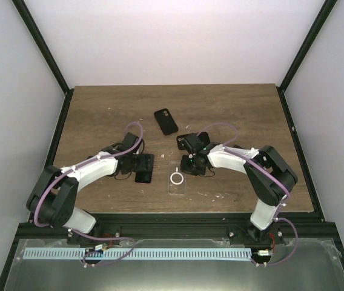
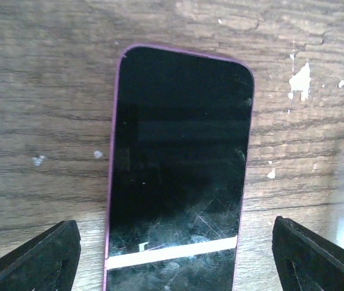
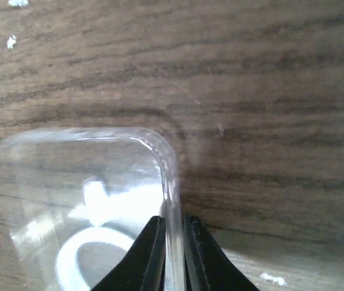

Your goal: Put the phone into the phone case

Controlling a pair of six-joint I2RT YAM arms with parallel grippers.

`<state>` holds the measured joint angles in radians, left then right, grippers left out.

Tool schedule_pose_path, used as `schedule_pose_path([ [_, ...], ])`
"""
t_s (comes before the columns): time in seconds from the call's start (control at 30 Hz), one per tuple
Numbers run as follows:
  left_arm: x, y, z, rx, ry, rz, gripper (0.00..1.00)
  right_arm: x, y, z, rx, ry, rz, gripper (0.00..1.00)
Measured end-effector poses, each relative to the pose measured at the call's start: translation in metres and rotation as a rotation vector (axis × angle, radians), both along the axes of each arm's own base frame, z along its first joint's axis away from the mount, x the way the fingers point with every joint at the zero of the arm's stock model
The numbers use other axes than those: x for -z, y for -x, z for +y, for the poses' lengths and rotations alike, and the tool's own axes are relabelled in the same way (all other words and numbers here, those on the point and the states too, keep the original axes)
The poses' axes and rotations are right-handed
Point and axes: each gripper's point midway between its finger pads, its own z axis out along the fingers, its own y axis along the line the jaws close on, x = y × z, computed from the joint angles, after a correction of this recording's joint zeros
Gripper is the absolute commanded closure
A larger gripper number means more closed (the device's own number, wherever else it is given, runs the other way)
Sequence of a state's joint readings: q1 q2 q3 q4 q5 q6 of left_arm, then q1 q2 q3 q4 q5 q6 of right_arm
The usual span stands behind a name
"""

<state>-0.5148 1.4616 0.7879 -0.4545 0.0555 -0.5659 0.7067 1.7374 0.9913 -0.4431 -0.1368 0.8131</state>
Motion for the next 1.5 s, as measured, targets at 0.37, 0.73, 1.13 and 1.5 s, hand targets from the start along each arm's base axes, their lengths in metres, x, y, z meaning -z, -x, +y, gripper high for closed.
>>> schedule_pose_path([
  [0.37, 0.013, -0.001, -0.009, 0.051, -0.107, 0.026, 0.10, -0.028, 0.001, 0.007, 0.029, -0.086, -0.069, 0.50],
  [0.73, 0.022, -0.007, -0.006, 0.071, -0.183, 0.043, 0.13, -0.049, 0.011, -0.005, -0.015, -0.143, -0.192, 0.46],
  [1.13, 0.031, -0.005, -0.020, 0.123, -0.211, 0.052, 0.14, -0.048, 0.012, -0.007, -0.038, -0.152, -0.233, 0.45],
  [1.5, 0.032, -0.009, -0.017, 0.121, -0.244, 0.042, 0.29, -0.030, 0.026, -0.013, -0.051, -0.158, -0.202, 0.47],
])
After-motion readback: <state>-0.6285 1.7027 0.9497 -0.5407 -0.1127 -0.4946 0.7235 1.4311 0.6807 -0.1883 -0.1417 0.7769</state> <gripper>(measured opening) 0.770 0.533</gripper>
